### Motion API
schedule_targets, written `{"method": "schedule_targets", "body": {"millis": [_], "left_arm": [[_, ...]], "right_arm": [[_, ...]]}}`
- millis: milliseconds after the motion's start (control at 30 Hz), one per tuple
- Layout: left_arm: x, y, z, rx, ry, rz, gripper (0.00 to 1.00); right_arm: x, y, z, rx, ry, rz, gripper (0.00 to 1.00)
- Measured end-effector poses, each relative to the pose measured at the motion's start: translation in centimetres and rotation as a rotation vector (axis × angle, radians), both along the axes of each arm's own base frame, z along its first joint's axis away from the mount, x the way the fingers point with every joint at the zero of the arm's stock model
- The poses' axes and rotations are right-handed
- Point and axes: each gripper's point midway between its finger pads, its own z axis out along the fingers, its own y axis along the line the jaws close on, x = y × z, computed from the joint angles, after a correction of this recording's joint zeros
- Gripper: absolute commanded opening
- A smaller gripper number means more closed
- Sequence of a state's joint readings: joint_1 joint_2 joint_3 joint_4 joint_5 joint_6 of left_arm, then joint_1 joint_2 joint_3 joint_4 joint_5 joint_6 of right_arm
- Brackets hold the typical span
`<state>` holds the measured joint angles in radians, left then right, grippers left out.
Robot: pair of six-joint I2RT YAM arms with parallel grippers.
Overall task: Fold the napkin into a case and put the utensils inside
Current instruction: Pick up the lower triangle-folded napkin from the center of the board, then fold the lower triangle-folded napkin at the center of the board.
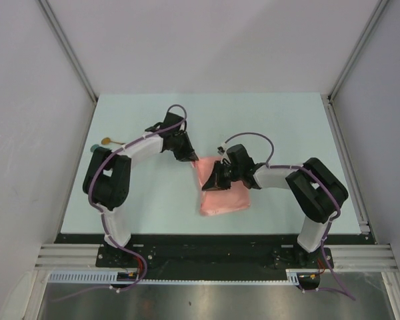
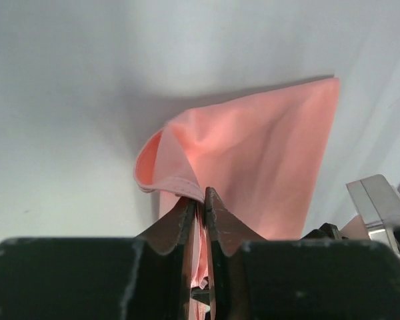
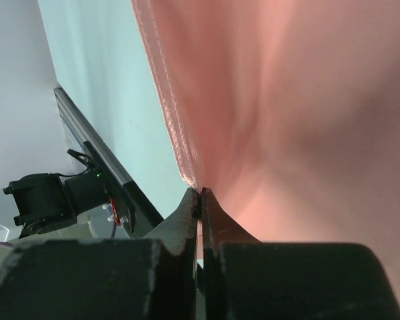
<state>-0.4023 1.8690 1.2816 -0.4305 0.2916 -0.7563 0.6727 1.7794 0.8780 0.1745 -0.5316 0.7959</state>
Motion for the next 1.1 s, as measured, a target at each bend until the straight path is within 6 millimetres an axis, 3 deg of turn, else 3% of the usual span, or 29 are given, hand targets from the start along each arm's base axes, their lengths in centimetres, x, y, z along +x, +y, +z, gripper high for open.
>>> {"method": "schedule_targets", "body": {"millis": [233,567,900,1100], "left_arm": [[-0.4,-3.5,0.0,0.093,-0.024,-0.065,0.08],[-0.2,-4.9,-1.5,0.162,0.014,-0.065,0.08],[-0.1,-6.0,-1.2,0.182,-0.012,-0.036,0.08],[0.5,-7.9,-0.3,0.163,-0.036,-0.043,0.09]], "right_arm": [[-0.5,-2.5,-1.6,0.012,0.041,0.000,0.00],[-0.4,-4.6,-2.1,0.018,0.036,0.009,0.00],[-0.2,-5.9,-1.0,0.017,0.000,0.012,0.00],[0.2,-6.9,-1.3,0.010,-0.006,-0.003,0.00]]}}
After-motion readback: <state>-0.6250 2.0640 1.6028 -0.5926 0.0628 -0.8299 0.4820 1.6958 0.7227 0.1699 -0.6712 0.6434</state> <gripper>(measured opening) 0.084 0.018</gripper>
